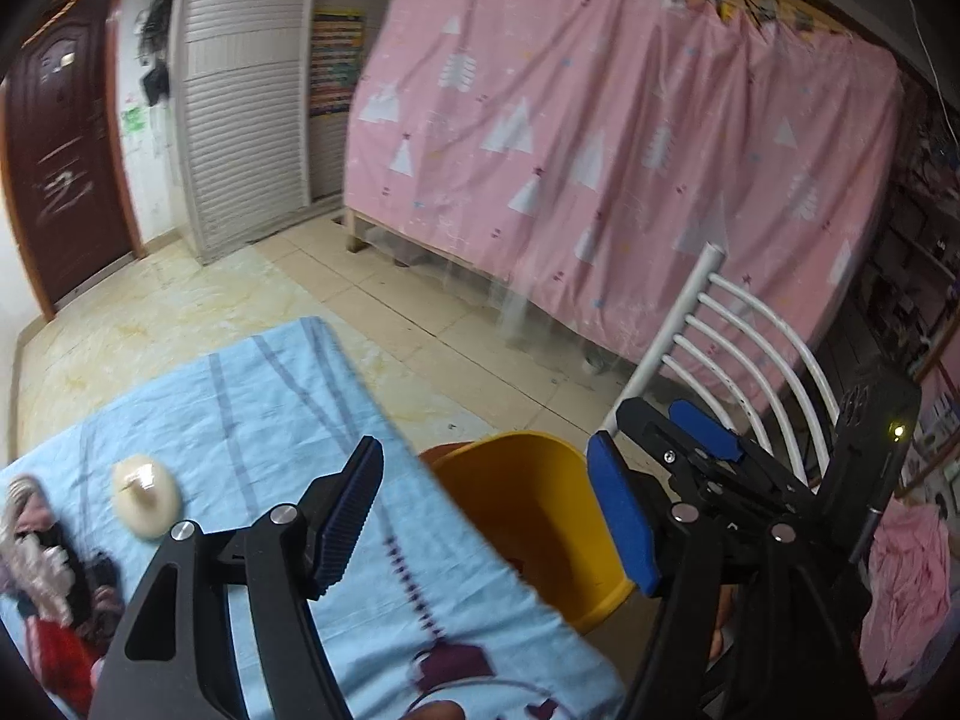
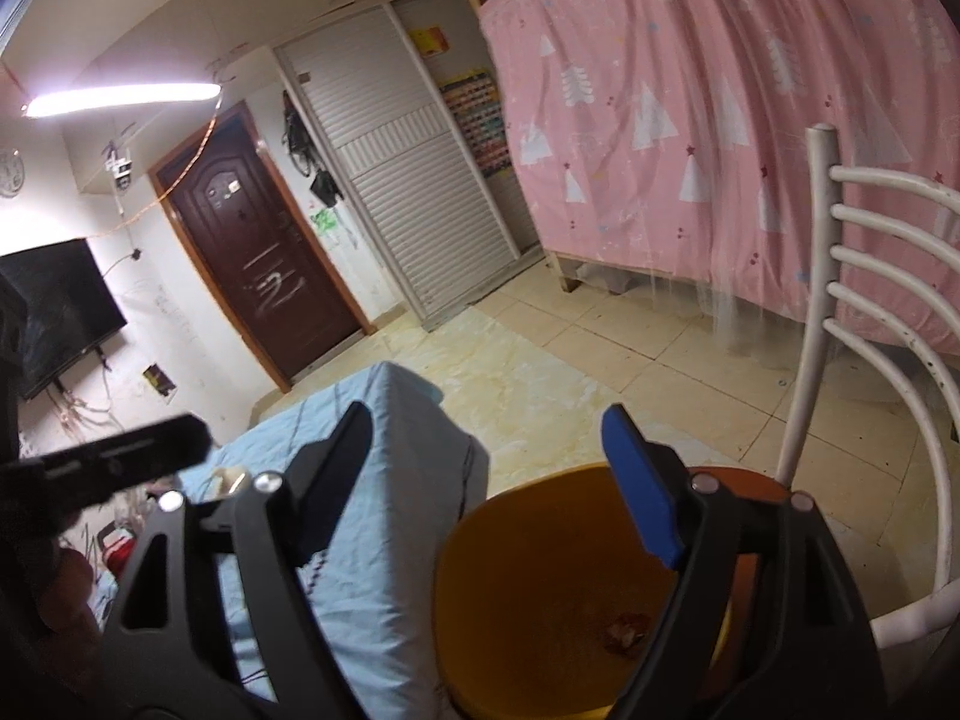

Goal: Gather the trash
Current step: 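Move both open tools back over the pile on the bed, then grasp the red knit sock with the left tool while the right tool grasps the purple knit ball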

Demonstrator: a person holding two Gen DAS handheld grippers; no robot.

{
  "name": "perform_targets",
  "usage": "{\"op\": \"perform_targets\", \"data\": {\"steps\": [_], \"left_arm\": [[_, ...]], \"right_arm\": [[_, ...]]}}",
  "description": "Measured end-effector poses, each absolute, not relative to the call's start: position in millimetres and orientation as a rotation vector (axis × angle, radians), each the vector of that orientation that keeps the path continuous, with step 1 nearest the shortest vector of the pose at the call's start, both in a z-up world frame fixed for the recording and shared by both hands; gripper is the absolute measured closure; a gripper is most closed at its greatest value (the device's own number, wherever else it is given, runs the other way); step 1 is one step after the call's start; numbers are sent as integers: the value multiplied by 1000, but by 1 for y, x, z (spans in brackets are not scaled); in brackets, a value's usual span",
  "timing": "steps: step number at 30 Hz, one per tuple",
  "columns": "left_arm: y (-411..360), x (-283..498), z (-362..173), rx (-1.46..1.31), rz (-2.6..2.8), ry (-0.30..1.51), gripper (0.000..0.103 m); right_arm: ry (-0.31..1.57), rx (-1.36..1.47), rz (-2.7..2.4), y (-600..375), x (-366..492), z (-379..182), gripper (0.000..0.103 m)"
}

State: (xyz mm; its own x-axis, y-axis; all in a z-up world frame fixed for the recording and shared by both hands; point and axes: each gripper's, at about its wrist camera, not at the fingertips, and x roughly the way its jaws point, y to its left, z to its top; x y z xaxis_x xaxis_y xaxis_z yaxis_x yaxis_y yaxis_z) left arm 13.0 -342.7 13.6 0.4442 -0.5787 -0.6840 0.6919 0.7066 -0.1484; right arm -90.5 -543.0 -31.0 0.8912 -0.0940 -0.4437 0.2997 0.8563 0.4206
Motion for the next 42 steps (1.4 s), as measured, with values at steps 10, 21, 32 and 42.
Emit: {"op": "perform_targets", "data": {"steps": [10,21,32,42], "left_arm": [[-254,18,41,107,-615,714,39],[-146,38,42,121,-344,700,39],[-70,59,13,97,-227,781,38],[-55,68,-31,66,-281,884,38]], "right_arm": [[453,416,-82,-477,-64,-14,27],[542,302,108,-387,-33,-11,22],[639,217,253,-313,-16,-22,21],[739,131,369,-263,-9,-40,20]]}}
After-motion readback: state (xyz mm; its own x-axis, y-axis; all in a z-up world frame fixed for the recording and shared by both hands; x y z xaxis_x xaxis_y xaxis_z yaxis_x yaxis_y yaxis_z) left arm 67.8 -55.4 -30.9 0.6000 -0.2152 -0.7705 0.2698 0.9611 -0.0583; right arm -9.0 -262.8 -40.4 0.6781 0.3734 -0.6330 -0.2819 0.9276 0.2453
